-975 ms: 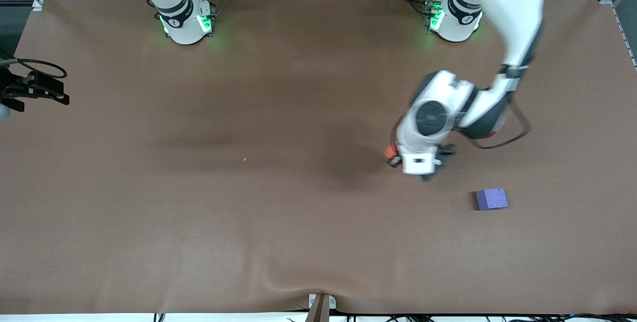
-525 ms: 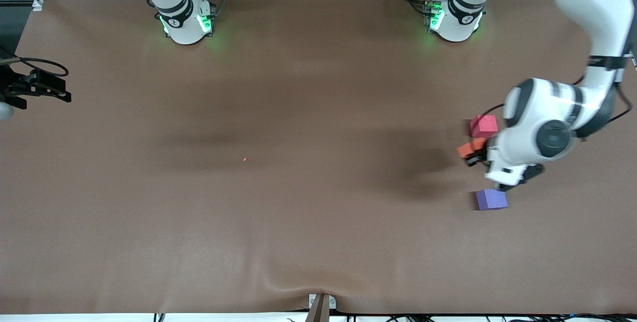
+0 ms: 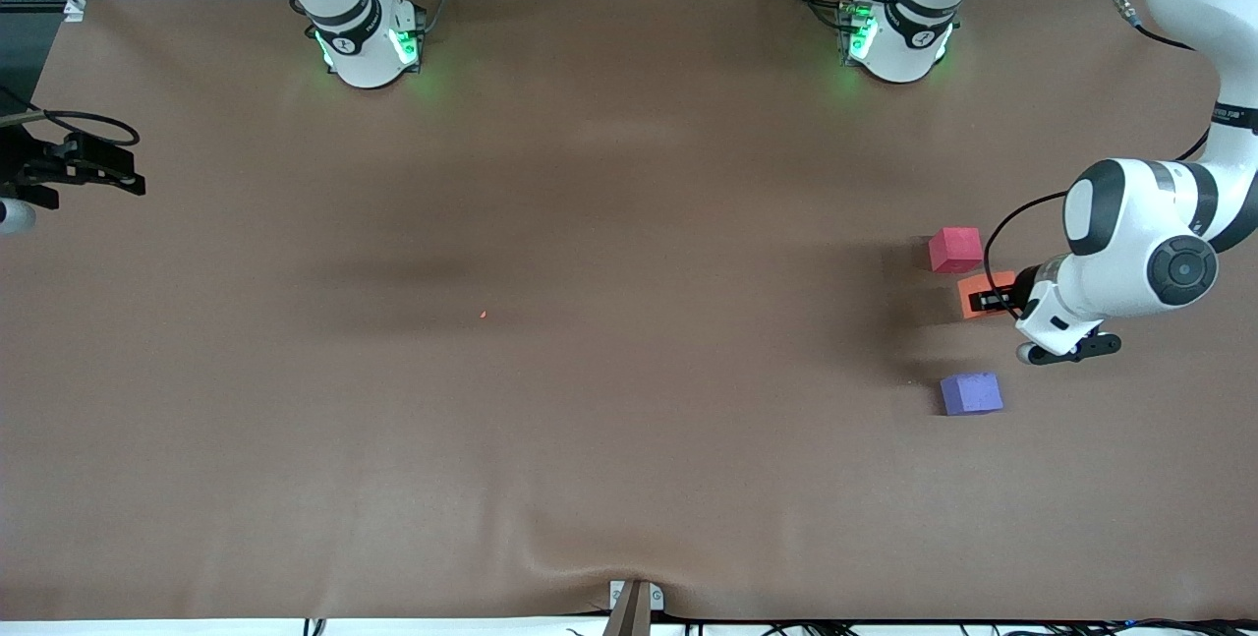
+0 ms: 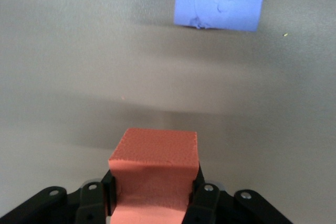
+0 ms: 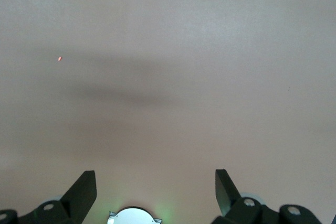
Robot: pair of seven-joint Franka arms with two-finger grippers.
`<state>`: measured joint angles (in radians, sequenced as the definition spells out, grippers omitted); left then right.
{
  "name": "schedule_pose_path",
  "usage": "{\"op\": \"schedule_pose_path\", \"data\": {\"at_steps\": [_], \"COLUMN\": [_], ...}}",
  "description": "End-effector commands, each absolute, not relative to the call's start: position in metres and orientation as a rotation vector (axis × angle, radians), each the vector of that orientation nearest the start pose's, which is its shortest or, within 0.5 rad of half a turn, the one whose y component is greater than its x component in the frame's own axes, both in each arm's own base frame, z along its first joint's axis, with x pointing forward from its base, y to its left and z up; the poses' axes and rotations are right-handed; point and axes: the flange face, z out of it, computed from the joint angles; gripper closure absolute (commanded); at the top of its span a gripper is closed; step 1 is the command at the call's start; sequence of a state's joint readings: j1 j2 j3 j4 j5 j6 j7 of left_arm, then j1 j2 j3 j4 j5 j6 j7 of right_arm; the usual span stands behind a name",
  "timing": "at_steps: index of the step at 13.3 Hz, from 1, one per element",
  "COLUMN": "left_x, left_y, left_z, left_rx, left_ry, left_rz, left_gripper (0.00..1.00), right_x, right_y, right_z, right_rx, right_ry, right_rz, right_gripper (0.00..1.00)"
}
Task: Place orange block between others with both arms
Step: 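Lower the orange cube between the pink and blue cubes, left gripper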
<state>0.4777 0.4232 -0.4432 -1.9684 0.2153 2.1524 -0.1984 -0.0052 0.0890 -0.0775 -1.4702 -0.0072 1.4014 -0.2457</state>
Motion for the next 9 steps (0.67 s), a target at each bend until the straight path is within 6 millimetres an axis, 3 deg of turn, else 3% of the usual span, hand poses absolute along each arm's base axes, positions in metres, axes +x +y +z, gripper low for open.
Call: {"op": "schedule_pose_path", "data": {"at_steps": [1,9], "left_x": [0.585,0.592], "left_y": [0.033,0.018], "left_z": [0.251,0.224], "left_rx": [-3.126,-3.095], "left_ry": [-0.101,0.016], "left_rz": [0.238,0.159], "left_gripper": [1.0,1.0], "right_x": [0.559,0.559], "right_y": [-0.05,-0.046], "right_z": [0.614,0.615], "right_rx": [-3.127,-3.12], "right_ry": [-0.225,-0.239], "right_rz": [0.242,0.247], "right_gripper": [0.0,0.0]}}
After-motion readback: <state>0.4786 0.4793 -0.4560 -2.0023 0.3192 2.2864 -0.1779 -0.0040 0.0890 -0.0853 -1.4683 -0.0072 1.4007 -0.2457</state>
